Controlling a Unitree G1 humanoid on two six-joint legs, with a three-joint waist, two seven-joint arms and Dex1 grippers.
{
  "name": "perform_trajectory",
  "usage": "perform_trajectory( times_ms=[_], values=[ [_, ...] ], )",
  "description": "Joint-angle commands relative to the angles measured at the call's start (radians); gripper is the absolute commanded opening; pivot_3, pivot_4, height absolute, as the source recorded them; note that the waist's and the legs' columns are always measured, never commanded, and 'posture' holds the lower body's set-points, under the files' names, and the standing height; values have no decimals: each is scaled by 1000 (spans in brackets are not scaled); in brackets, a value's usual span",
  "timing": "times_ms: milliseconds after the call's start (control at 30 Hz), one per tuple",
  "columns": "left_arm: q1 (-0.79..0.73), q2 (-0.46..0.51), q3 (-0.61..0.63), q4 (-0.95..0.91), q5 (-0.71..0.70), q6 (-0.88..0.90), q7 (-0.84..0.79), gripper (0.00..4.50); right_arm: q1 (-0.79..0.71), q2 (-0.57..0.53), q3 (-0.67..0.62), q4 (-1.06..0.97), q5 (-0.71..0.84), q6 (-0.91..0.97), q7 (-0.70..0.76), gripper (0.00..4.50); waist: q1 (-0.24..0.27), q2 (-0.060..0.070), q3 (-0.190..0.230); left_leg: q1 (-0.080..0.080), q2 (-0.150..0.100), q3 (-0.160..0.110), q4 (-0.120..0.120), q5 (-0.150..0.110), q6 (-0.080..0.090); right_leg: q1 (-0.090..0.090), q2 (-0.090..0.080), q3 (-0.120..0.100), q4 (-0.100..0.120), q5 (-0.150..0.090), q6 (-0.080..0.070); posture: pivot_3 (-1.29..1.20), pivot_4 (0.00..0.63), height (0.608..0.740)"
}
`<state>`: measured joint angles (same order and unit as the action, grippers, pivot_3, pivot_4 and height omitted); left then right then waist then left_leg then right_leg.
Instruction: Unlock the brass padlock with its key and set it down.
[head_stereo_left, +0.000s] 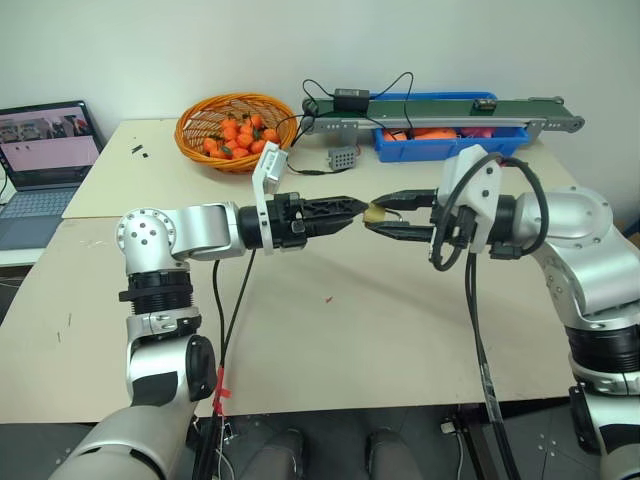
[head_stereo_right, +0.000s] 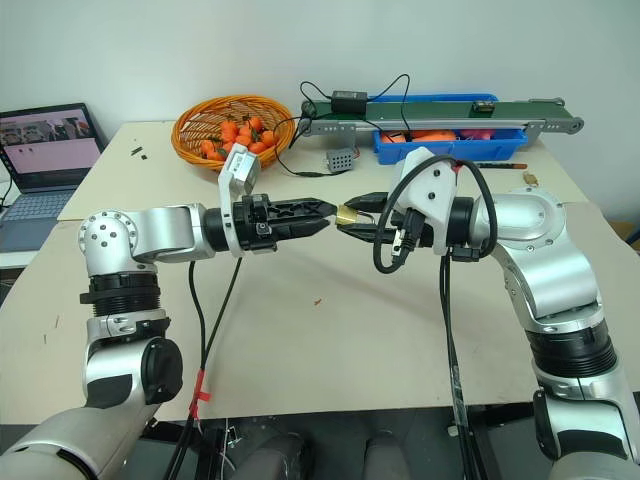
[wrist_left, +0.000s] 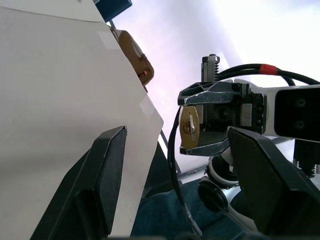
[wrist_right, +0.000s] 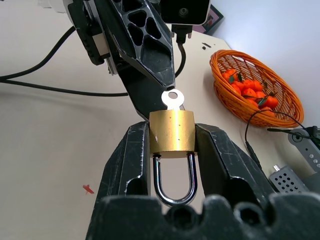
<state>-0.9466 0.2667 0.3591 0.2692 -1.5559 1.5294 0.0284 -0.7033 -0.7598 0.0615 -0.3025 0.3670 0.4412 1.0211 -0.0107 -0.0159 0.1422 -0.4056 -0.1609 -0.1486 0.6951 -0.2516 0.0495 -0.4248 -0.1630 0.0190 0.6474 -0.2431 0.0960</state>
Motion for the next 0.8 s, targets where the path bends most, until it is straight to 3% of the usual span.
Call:
perform_trajectory(
  times_ms=[33,667,700,733,800],
  values=[
    [-30,-7,-21,-10,-71,-41,36,3387,-28,-5,-28,-32,1,-16,-13,936,0,0,0,0,0,0,0,0,0,0,0,0,0,0,0,0,150,740],
    [-11,16,-129,-20,-161,-137,79,3387,-28,-5,-31,-50,11,0,-19,936,1,0,0,0,0,1,0,0,0,0,0,1,0,0,0,0,150,740],
    [-9,18,-132,-21,-168,-141,80,2883,-27,-8,-32,-49,10,-1,-17,936,1,0,0,0,0,1,0,0,0,0,0,1,0,0,0,0,150,740],
    [-8,19,-134,-22,-174,-144,80,2784,-26,-10,-33,-48,10,-2,-16,936,1,0,0,0,0,1,0,0,0,0,0,1,0,0,0,0,150,740],
    [-7,26,-140,-24,-189,-150,78,1875,-24,-11,-34,-46,10,-3,-15,936,1,0,0,0,0,1,0,0,0,0,0,1,0,0,0,0,150,740]
  ],
)
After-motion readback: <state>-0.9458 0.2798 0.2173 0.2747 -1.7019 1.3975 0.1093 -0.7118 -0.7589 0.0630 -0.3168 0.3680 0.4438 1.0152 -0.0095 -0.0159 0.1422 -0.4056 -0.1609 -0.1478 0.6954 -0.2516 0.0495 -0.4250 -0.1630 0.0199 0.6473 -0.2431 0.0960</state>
